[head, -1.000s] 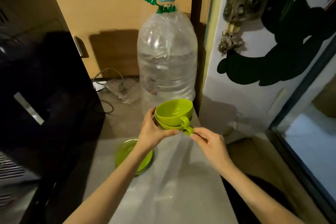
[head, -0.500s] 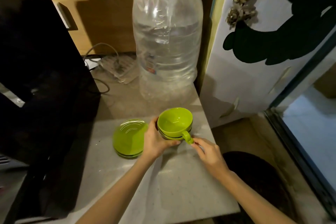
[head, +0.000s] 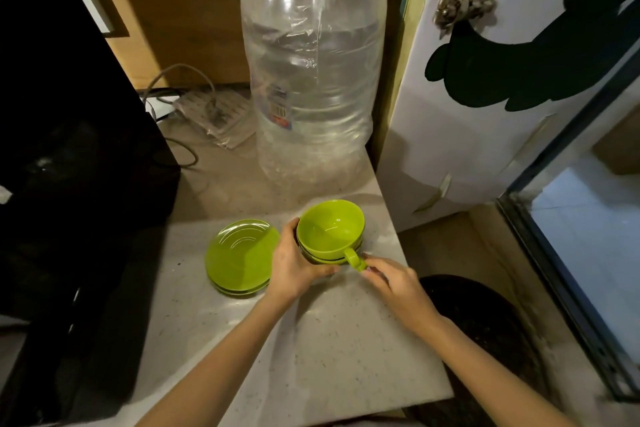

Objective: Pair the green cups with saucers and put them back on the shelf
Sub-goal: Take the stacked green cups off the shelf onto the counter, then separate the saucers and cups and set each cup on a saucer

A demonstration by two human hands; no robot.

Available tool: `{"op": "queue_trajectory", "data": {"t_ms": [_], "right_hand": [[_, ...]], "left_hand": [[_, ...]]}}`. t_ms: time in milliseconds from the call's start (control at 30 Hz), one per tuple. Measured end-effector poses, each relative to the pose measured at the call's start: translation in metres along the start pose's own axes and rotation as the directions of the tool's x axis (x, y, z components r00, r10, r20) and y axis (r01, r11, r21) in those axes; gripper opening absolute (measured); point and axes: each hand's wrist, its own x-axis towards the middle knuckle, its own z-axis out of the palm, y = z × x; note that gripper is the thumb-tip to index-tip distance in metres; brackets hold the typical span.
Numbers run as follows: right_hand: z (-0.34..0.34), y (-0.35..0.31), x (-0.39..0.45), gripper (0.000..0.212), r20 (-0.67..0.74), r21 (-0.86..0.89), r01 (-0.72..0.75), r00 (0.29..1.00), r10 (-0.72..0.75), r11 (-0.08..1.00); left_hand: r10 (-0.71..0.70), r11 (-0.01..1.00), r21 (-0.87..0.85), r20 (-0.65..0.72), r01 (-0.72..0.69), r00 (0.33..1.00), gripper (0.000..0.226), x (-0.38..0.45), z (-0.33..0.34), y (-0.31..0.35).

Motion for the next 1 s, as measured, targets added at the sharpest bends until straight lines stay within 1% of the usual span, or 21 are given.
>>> {"op": "queue_trajectory", "data": {"t_ms": [67, 133, 167, 200, 233, 267, 300, 367, 400, 433, 467, 500, 533, 600, 667, 733, 800, 867, 933, 1000], "right_hand": [[-0.007, -0.002, 0.005, 0.023, 0.100, -0.029, -0.038, 0.994, 0.041, 0.999], [-0.015, -0.006, 0.009, 0.030, 0.171, -0.097, -0.049, 0.983, 0.066, 0.994], [-0.020, -0.009, 0.011, 0.033, 0.162, -0.129, -0.054, 0.984, 0.075, 0.990], [-0.027, -0.013, 0.013, 0.033, 0.113, -0.150, -0.057, 0.991, 0.074, 0.987], [-0.034, -0.018, 0.015, 0.031, 0.041, -0.161, -0.035, 0.998, 0.042, 0.986], [-0.041, -0.025, 0.018, 0.027, -0.033, -0.169, 0.006, 0.999, -0.012, 0.986], [-0.045, -0.034, 0.022, 0.024, -0.100, -0.176, 0.058, 0.992, -0.077, 0.983], [-0.051, -0.051, 0.031, 0.020, -0.196, -0.195, 0.137, 0.965, -0.175, 0.971], [-0.057, -0.059, 0.034, 0.019, -0.203, -0.206, 0.159, 0.958, -0.201, 0.965], [-0.043, -0.079, 0.046, 0.019, -0.149, -0.170, 0.223, 0.957, -0.249, 0.960], [-0.027, -0.098, 0.057, 0.018, -0.089, -0.139, 0.267, 0.956, -0.280, 0.954], [-0.024, -0.105, 0.060, 0.018, -0.064, -0.139, 0.271, 0.957, -0.282, 0.952], [-0.019, -0.111, 0.064, 0.018, -0.044, -0.142, 0.282, 0.956, -0.291, 0.949], [-0.002, -0.119, 0.071, 0.019, 0.012, -0.106, 0.323, 0.946, -0.323, 0.941], [0.015, -0.122, 0.079, 0.021, 0.105, -0.034, 0.298, 0.950, -0.293, 0.954], [0.039, -0.129, 0.087, 0.027, 0.213, 0.007, 0.243, 0.947, -0.239, 0.970], [0.062, -0.130, 0.094, 0.034, 0.302, -0.036, 0.194, 0.937, -0.174, 0.980], [0.080, -0.130, 0.098, 0.041, 0.348, -0.097, 0.151, 0.931, -0.108, 0.984], [0.093, -0.128, 0.101, 0.046, 0.375, -0.154, 0.106, 0.926, -0.041, 0.982], [0.103, -0.126, 0.102, 0.051, 0.403, -0.225, 0.048, 0.914, 0.048, 0.973]], "left_hand": [[-0.004, 1.000, 0.020, 0.016, 0.004, 1.000, 0.107, 0.000, -0.001, 0.002], [0.004, 0.998, 0.062, 0.033, -0.006, 0.999, 0.109, 0.000, -0.003, 0.002], [0.006, 0.997, 0.072, 0.051, -0.010, 0.999, 0.111, 0.000, -0.006, 0.003], [0.005, 0.997, 0.072, 0.069, -0.010, 0.998, 0.113, 0.000, -0.010, 0.003], [0.004, 0.998, 0.066, 0.081, -0.010, 0.997, 0.112, 0.000, -0.014, 0.004], [0.008, 0.998, 0.064, 0.081, -0.013, 0.997, 0.105, -0.001, -0.020, 0.004], [0.020, 0.997, 0.067, 0.080, -0.026, 0.997, 0.094, -0.003, -0.028, 0.005], [0.019, 0.995, 0.093, 0.103, -0.028, 0.995, 0.065, -0.004, -0.042, 0.009], [0.012, 0.995, 0.096, 0.090, -0.020, 0.996, 0.051, -0.002, -0.044, 0.010], [-0.027, 0.996, 0.083, 0.001, 0.027, 1.000, 0.041, -0.006, -0.065, 0.001], [-0.061, 0.996, 0.059, -0.090, 0.067, 0.994, 0.036, -0.011, -0.084, -0.009], [-0.064, 0.996, 0.051, -0.120, 0.070, 0.991, 0.035, -0.011, -0.087, -0.011], [-0.054, 0.995, 0.072, -0.154, 0.066, 0.987, 0.039, -0.013, -0.090, -0.014], [-0.015, 0.983, 0.175, -0.201, 0.051, 0.979, 0.058, -0.019, -0.095, -0.024], [-0.014, 0.965, 0.256, -0.181, 0.060, 0.983, 0.086, -0.021, -0.096, -0.031], [-0.019, 0.950, 0.307, -0.134, 0.059, 0.991, 0.106, -0.021, -0.100, -0.044], [-0.042, 0.945, 0.321, -0.077, 0.065, 0.996, 0.117, -0.022, -0.101, -0.053], [-0.087, 0.941, 0.322, -0.061, 0.102, 0.994, 0.126, -0.024, -0.100, -0.061], [-0.101, 0.936, 0.331, -0.072, 0.119, 0.992, 0.129, -0.026, -0.098, -0.065], [-0.085, 0.938, 0.329, -0.081, 0.107, 0.993, 0.128, -0.027, -0.096, -0.069]]}}
